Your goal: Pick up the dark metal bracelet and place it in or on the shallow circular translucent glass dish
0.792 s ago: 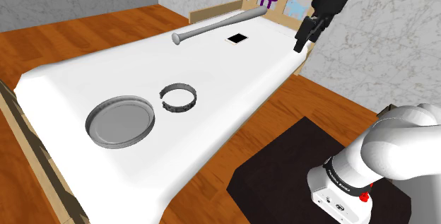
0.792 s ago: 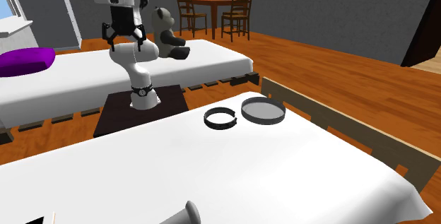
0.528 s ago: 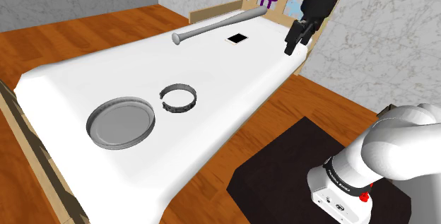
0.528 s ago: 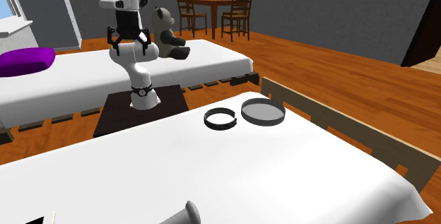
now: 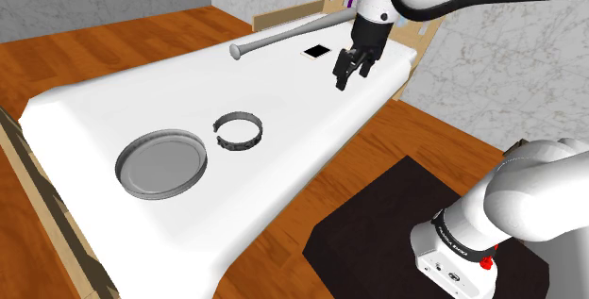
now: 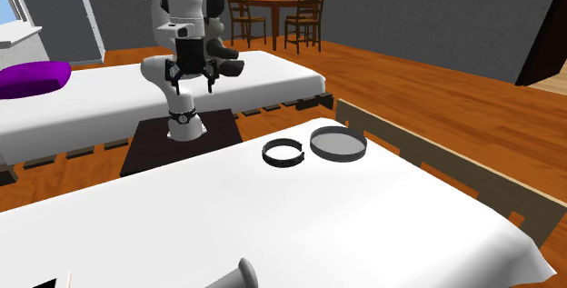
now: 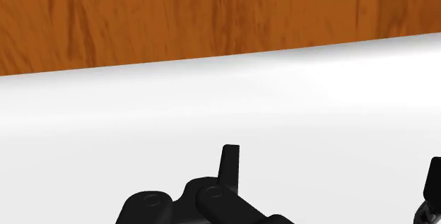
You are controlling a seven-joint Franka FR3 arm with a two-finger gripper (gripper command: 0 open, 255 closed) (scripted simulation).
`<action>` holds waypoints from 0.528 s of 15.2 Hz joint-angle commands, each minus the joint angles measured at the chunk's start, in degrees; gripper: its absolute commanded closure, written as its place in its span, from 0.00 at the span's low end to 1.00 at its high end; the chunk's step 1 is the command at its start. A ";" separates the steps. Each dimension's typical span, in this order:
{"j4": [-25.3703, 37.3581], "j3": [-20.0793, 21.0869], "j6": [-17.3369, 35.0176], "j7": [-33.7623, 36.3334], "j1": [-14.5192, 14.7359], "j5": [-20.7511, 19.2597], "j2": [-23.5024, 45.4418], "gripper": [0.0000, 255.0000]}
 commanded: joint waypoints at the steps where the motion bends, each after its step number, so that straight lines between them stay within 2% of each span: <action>1: 1.25 1.64 2.43 2.06 0.37 0.43 3.60 0.00; 8: 6.93 6.46 10.42 8.98 1.00 -0.65 17.46 0.00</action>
